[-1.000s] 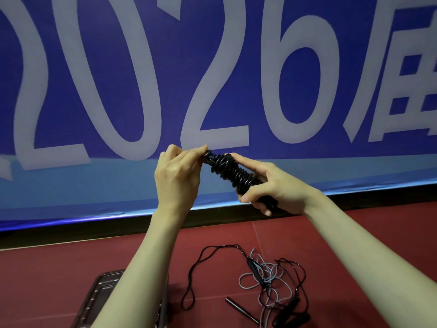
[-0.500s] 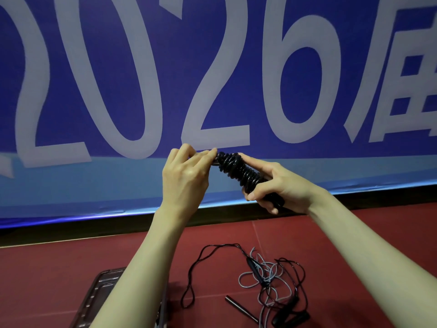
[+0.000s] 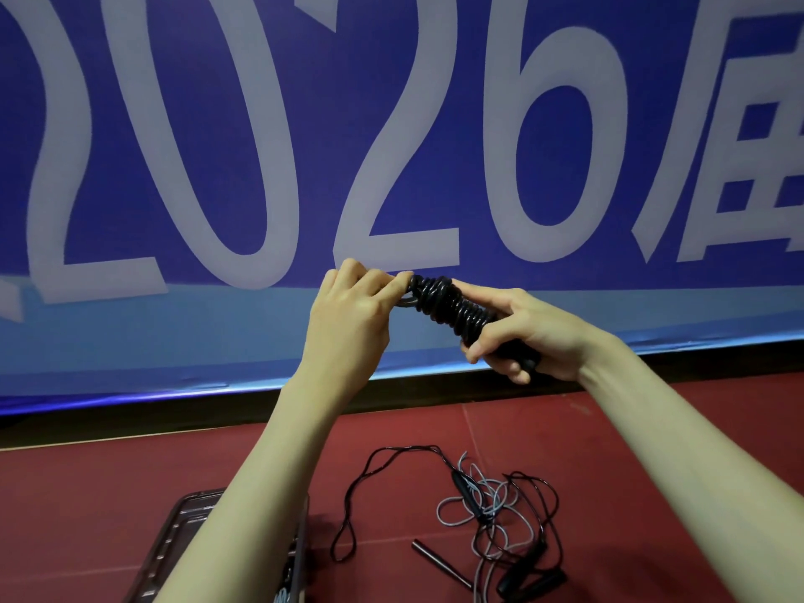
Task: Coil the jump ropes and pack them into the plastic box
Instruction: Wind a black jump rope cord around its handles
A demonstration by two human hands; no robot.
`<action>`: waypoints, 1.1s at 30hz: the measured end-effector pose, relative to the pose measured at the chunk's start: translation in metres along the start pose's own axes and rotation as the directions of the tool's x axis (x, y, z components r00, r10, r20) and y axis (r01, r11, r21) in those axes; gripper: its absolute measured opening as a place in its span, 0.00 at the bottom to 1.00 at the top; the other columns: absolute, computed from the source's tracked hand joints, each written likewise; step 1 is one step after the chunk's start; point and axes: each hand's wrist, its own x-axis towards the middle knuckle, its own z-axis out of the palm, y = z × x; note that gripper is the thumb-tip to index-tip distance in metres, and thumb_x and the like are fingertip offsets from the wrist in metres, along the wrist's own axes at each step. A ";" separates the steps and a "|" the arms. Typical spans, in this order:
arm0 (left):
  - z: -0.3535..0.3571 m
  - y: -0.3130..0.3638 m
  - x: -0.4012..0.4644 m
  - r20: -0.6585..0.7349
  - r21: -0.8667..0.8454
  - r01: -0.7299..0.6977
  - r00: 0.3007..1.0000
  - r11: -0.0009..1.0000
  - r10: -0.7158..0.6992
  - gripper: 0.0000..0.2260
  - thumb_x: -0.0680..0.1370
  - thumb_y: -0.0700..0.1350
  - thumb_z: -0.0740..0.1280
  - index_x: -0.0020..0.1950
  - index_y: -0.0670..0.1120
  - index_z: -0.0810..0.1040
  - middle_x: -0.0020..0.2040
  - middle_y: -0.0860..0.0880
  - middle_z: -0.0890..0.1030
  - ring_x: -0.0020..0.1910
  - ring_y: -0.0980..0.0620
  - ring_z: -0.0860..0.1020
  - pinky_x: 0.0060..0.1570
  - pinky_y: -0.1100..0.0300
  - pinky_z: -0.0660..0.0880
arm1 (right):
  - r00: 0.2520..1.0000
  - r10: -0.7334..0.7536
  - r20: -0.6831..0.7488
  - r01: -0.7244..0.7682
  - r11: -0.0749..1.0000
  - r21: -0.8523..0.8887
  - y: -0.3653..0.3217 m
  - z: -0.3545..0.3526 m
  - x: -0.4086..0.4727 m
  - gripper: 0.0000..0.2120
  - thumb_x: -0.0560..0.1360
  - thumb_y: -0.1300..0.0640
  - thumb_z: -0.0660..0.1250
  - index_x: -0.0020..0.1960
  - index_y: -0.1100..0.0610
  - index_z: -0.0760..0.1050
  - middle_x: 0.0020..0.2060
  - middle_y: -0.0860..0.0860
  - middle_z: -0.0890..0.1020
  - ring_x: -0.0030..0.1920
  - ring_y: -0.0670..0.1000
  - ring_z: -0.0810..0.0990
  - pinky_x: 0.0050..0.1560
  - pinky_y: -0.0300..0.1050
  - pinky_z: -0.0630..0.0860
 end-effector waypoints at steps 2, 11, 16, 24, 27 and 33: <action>0.001 -0.003 -0.001 0.115 -0.127 0.009 0.993 0.992 0.006 0.24 0.72 0.25 0.62 0.65 0.41 0.76 0.46 0.47 0.79 0.43 0.50 0.63 0.40 0.55 0.67 | 1.000 -0.005 0.000 0.005 1.000 -0.006 -0.001 -0.004 -0.002 0.34 0.69 0.72 0.66 0.65 0.39 0.75 0.36 0.54 0.74 0.23 0.51 0.66 0.20 0.37 0.66; -0.018 0.003 -0.001 0.366 -0.710 0.453 0.892 0.539 -0.267 0.12 0.79 0.44 0.65 0.62 0.49 0.79 0.48 0.49 0.82 0.51 0.53 0.77 0.53 0.69 0.70 | 1.000 0.016 0.023 -0.015 0.997 -0.072 -0.008 -0.009 -0.006 0.37 0.64 0.67 0.68 0.68 0.40 0.73 0.32 0.51 0.75 0.22 0.51 0.66 0.20 0.37 0.66; -0.023 0.023 0.003 0.384 -0.841 0.506 0.806 0.190 -0.450 0.12 0.78 0.36 0.65 0.57 0.48 0.81 0.44 0.52 0.85 0.47 0.59 0.82 0.51 0.71 0.72 | 0.999 -0.016 0.041 0.018 0.998 -0.059 -0.013 -0.008 -0.007 0.36 0.66 0.69 0.67 0.67 0.40 0.73 0.34 0.53 0.75 0.21 0.50 0.66 0.20 0.37 0.66; -0.023 0.012 0.009 0.300 -0.776 0.478 0.853 0.411 -0.426 0.06 0.74 0.40 0.72 0.50 0.44 0.85 0.41 0.48 0.84 0.42 0.55 0.80 0.48 0.64 0.73 | 0.998 -0.013 0.062 0.016 0.999 -0.051 -0.012 -0.012 -0.010 0.35 0.68 0.72 0.66 0.67 0.41 0.74 0.33 0.52 0.74 0.22 0.50 0.66 0.19 0.37 0.66; -0.024 0.010 0.009 0.300 -0.765 0.487 0.848 0.421 -0.437 0.05 0.73 0.40 0.72 0.48 0.46 0.85 0.40 0.48 0.84 0.41 0.56 0.80 0.47 0.65 0.72 | 0.998 -0.015 0.055 0.019 0.998 -0.058 -0.012 -0.011 -0.011 0.36 0.66 0.70 0.67 0.68 0.41 0.73 0.33 0.54 0.74 0.22 0.50 0.66 0.19 0.37 0.66; -0.032 0.016 0.014 0.256 -0.744 0.438 0.885 0.505 -0.389 0.07 0.73 0.39 0.73 0.46 0.51 0.84 0.35 0.49 0.80 0.37 0.58 0.75 0.45 0.67 0.69 | 0.996 0.001 0.092 0.008 0.995 -0.096 -0.014 -0.018 -0.017 0.38 0.65 0.67 0.67 0.71 0.41 0.70 0.38 0.61 0.71 0.22 0.50 0.65 0.20 0.38 0.66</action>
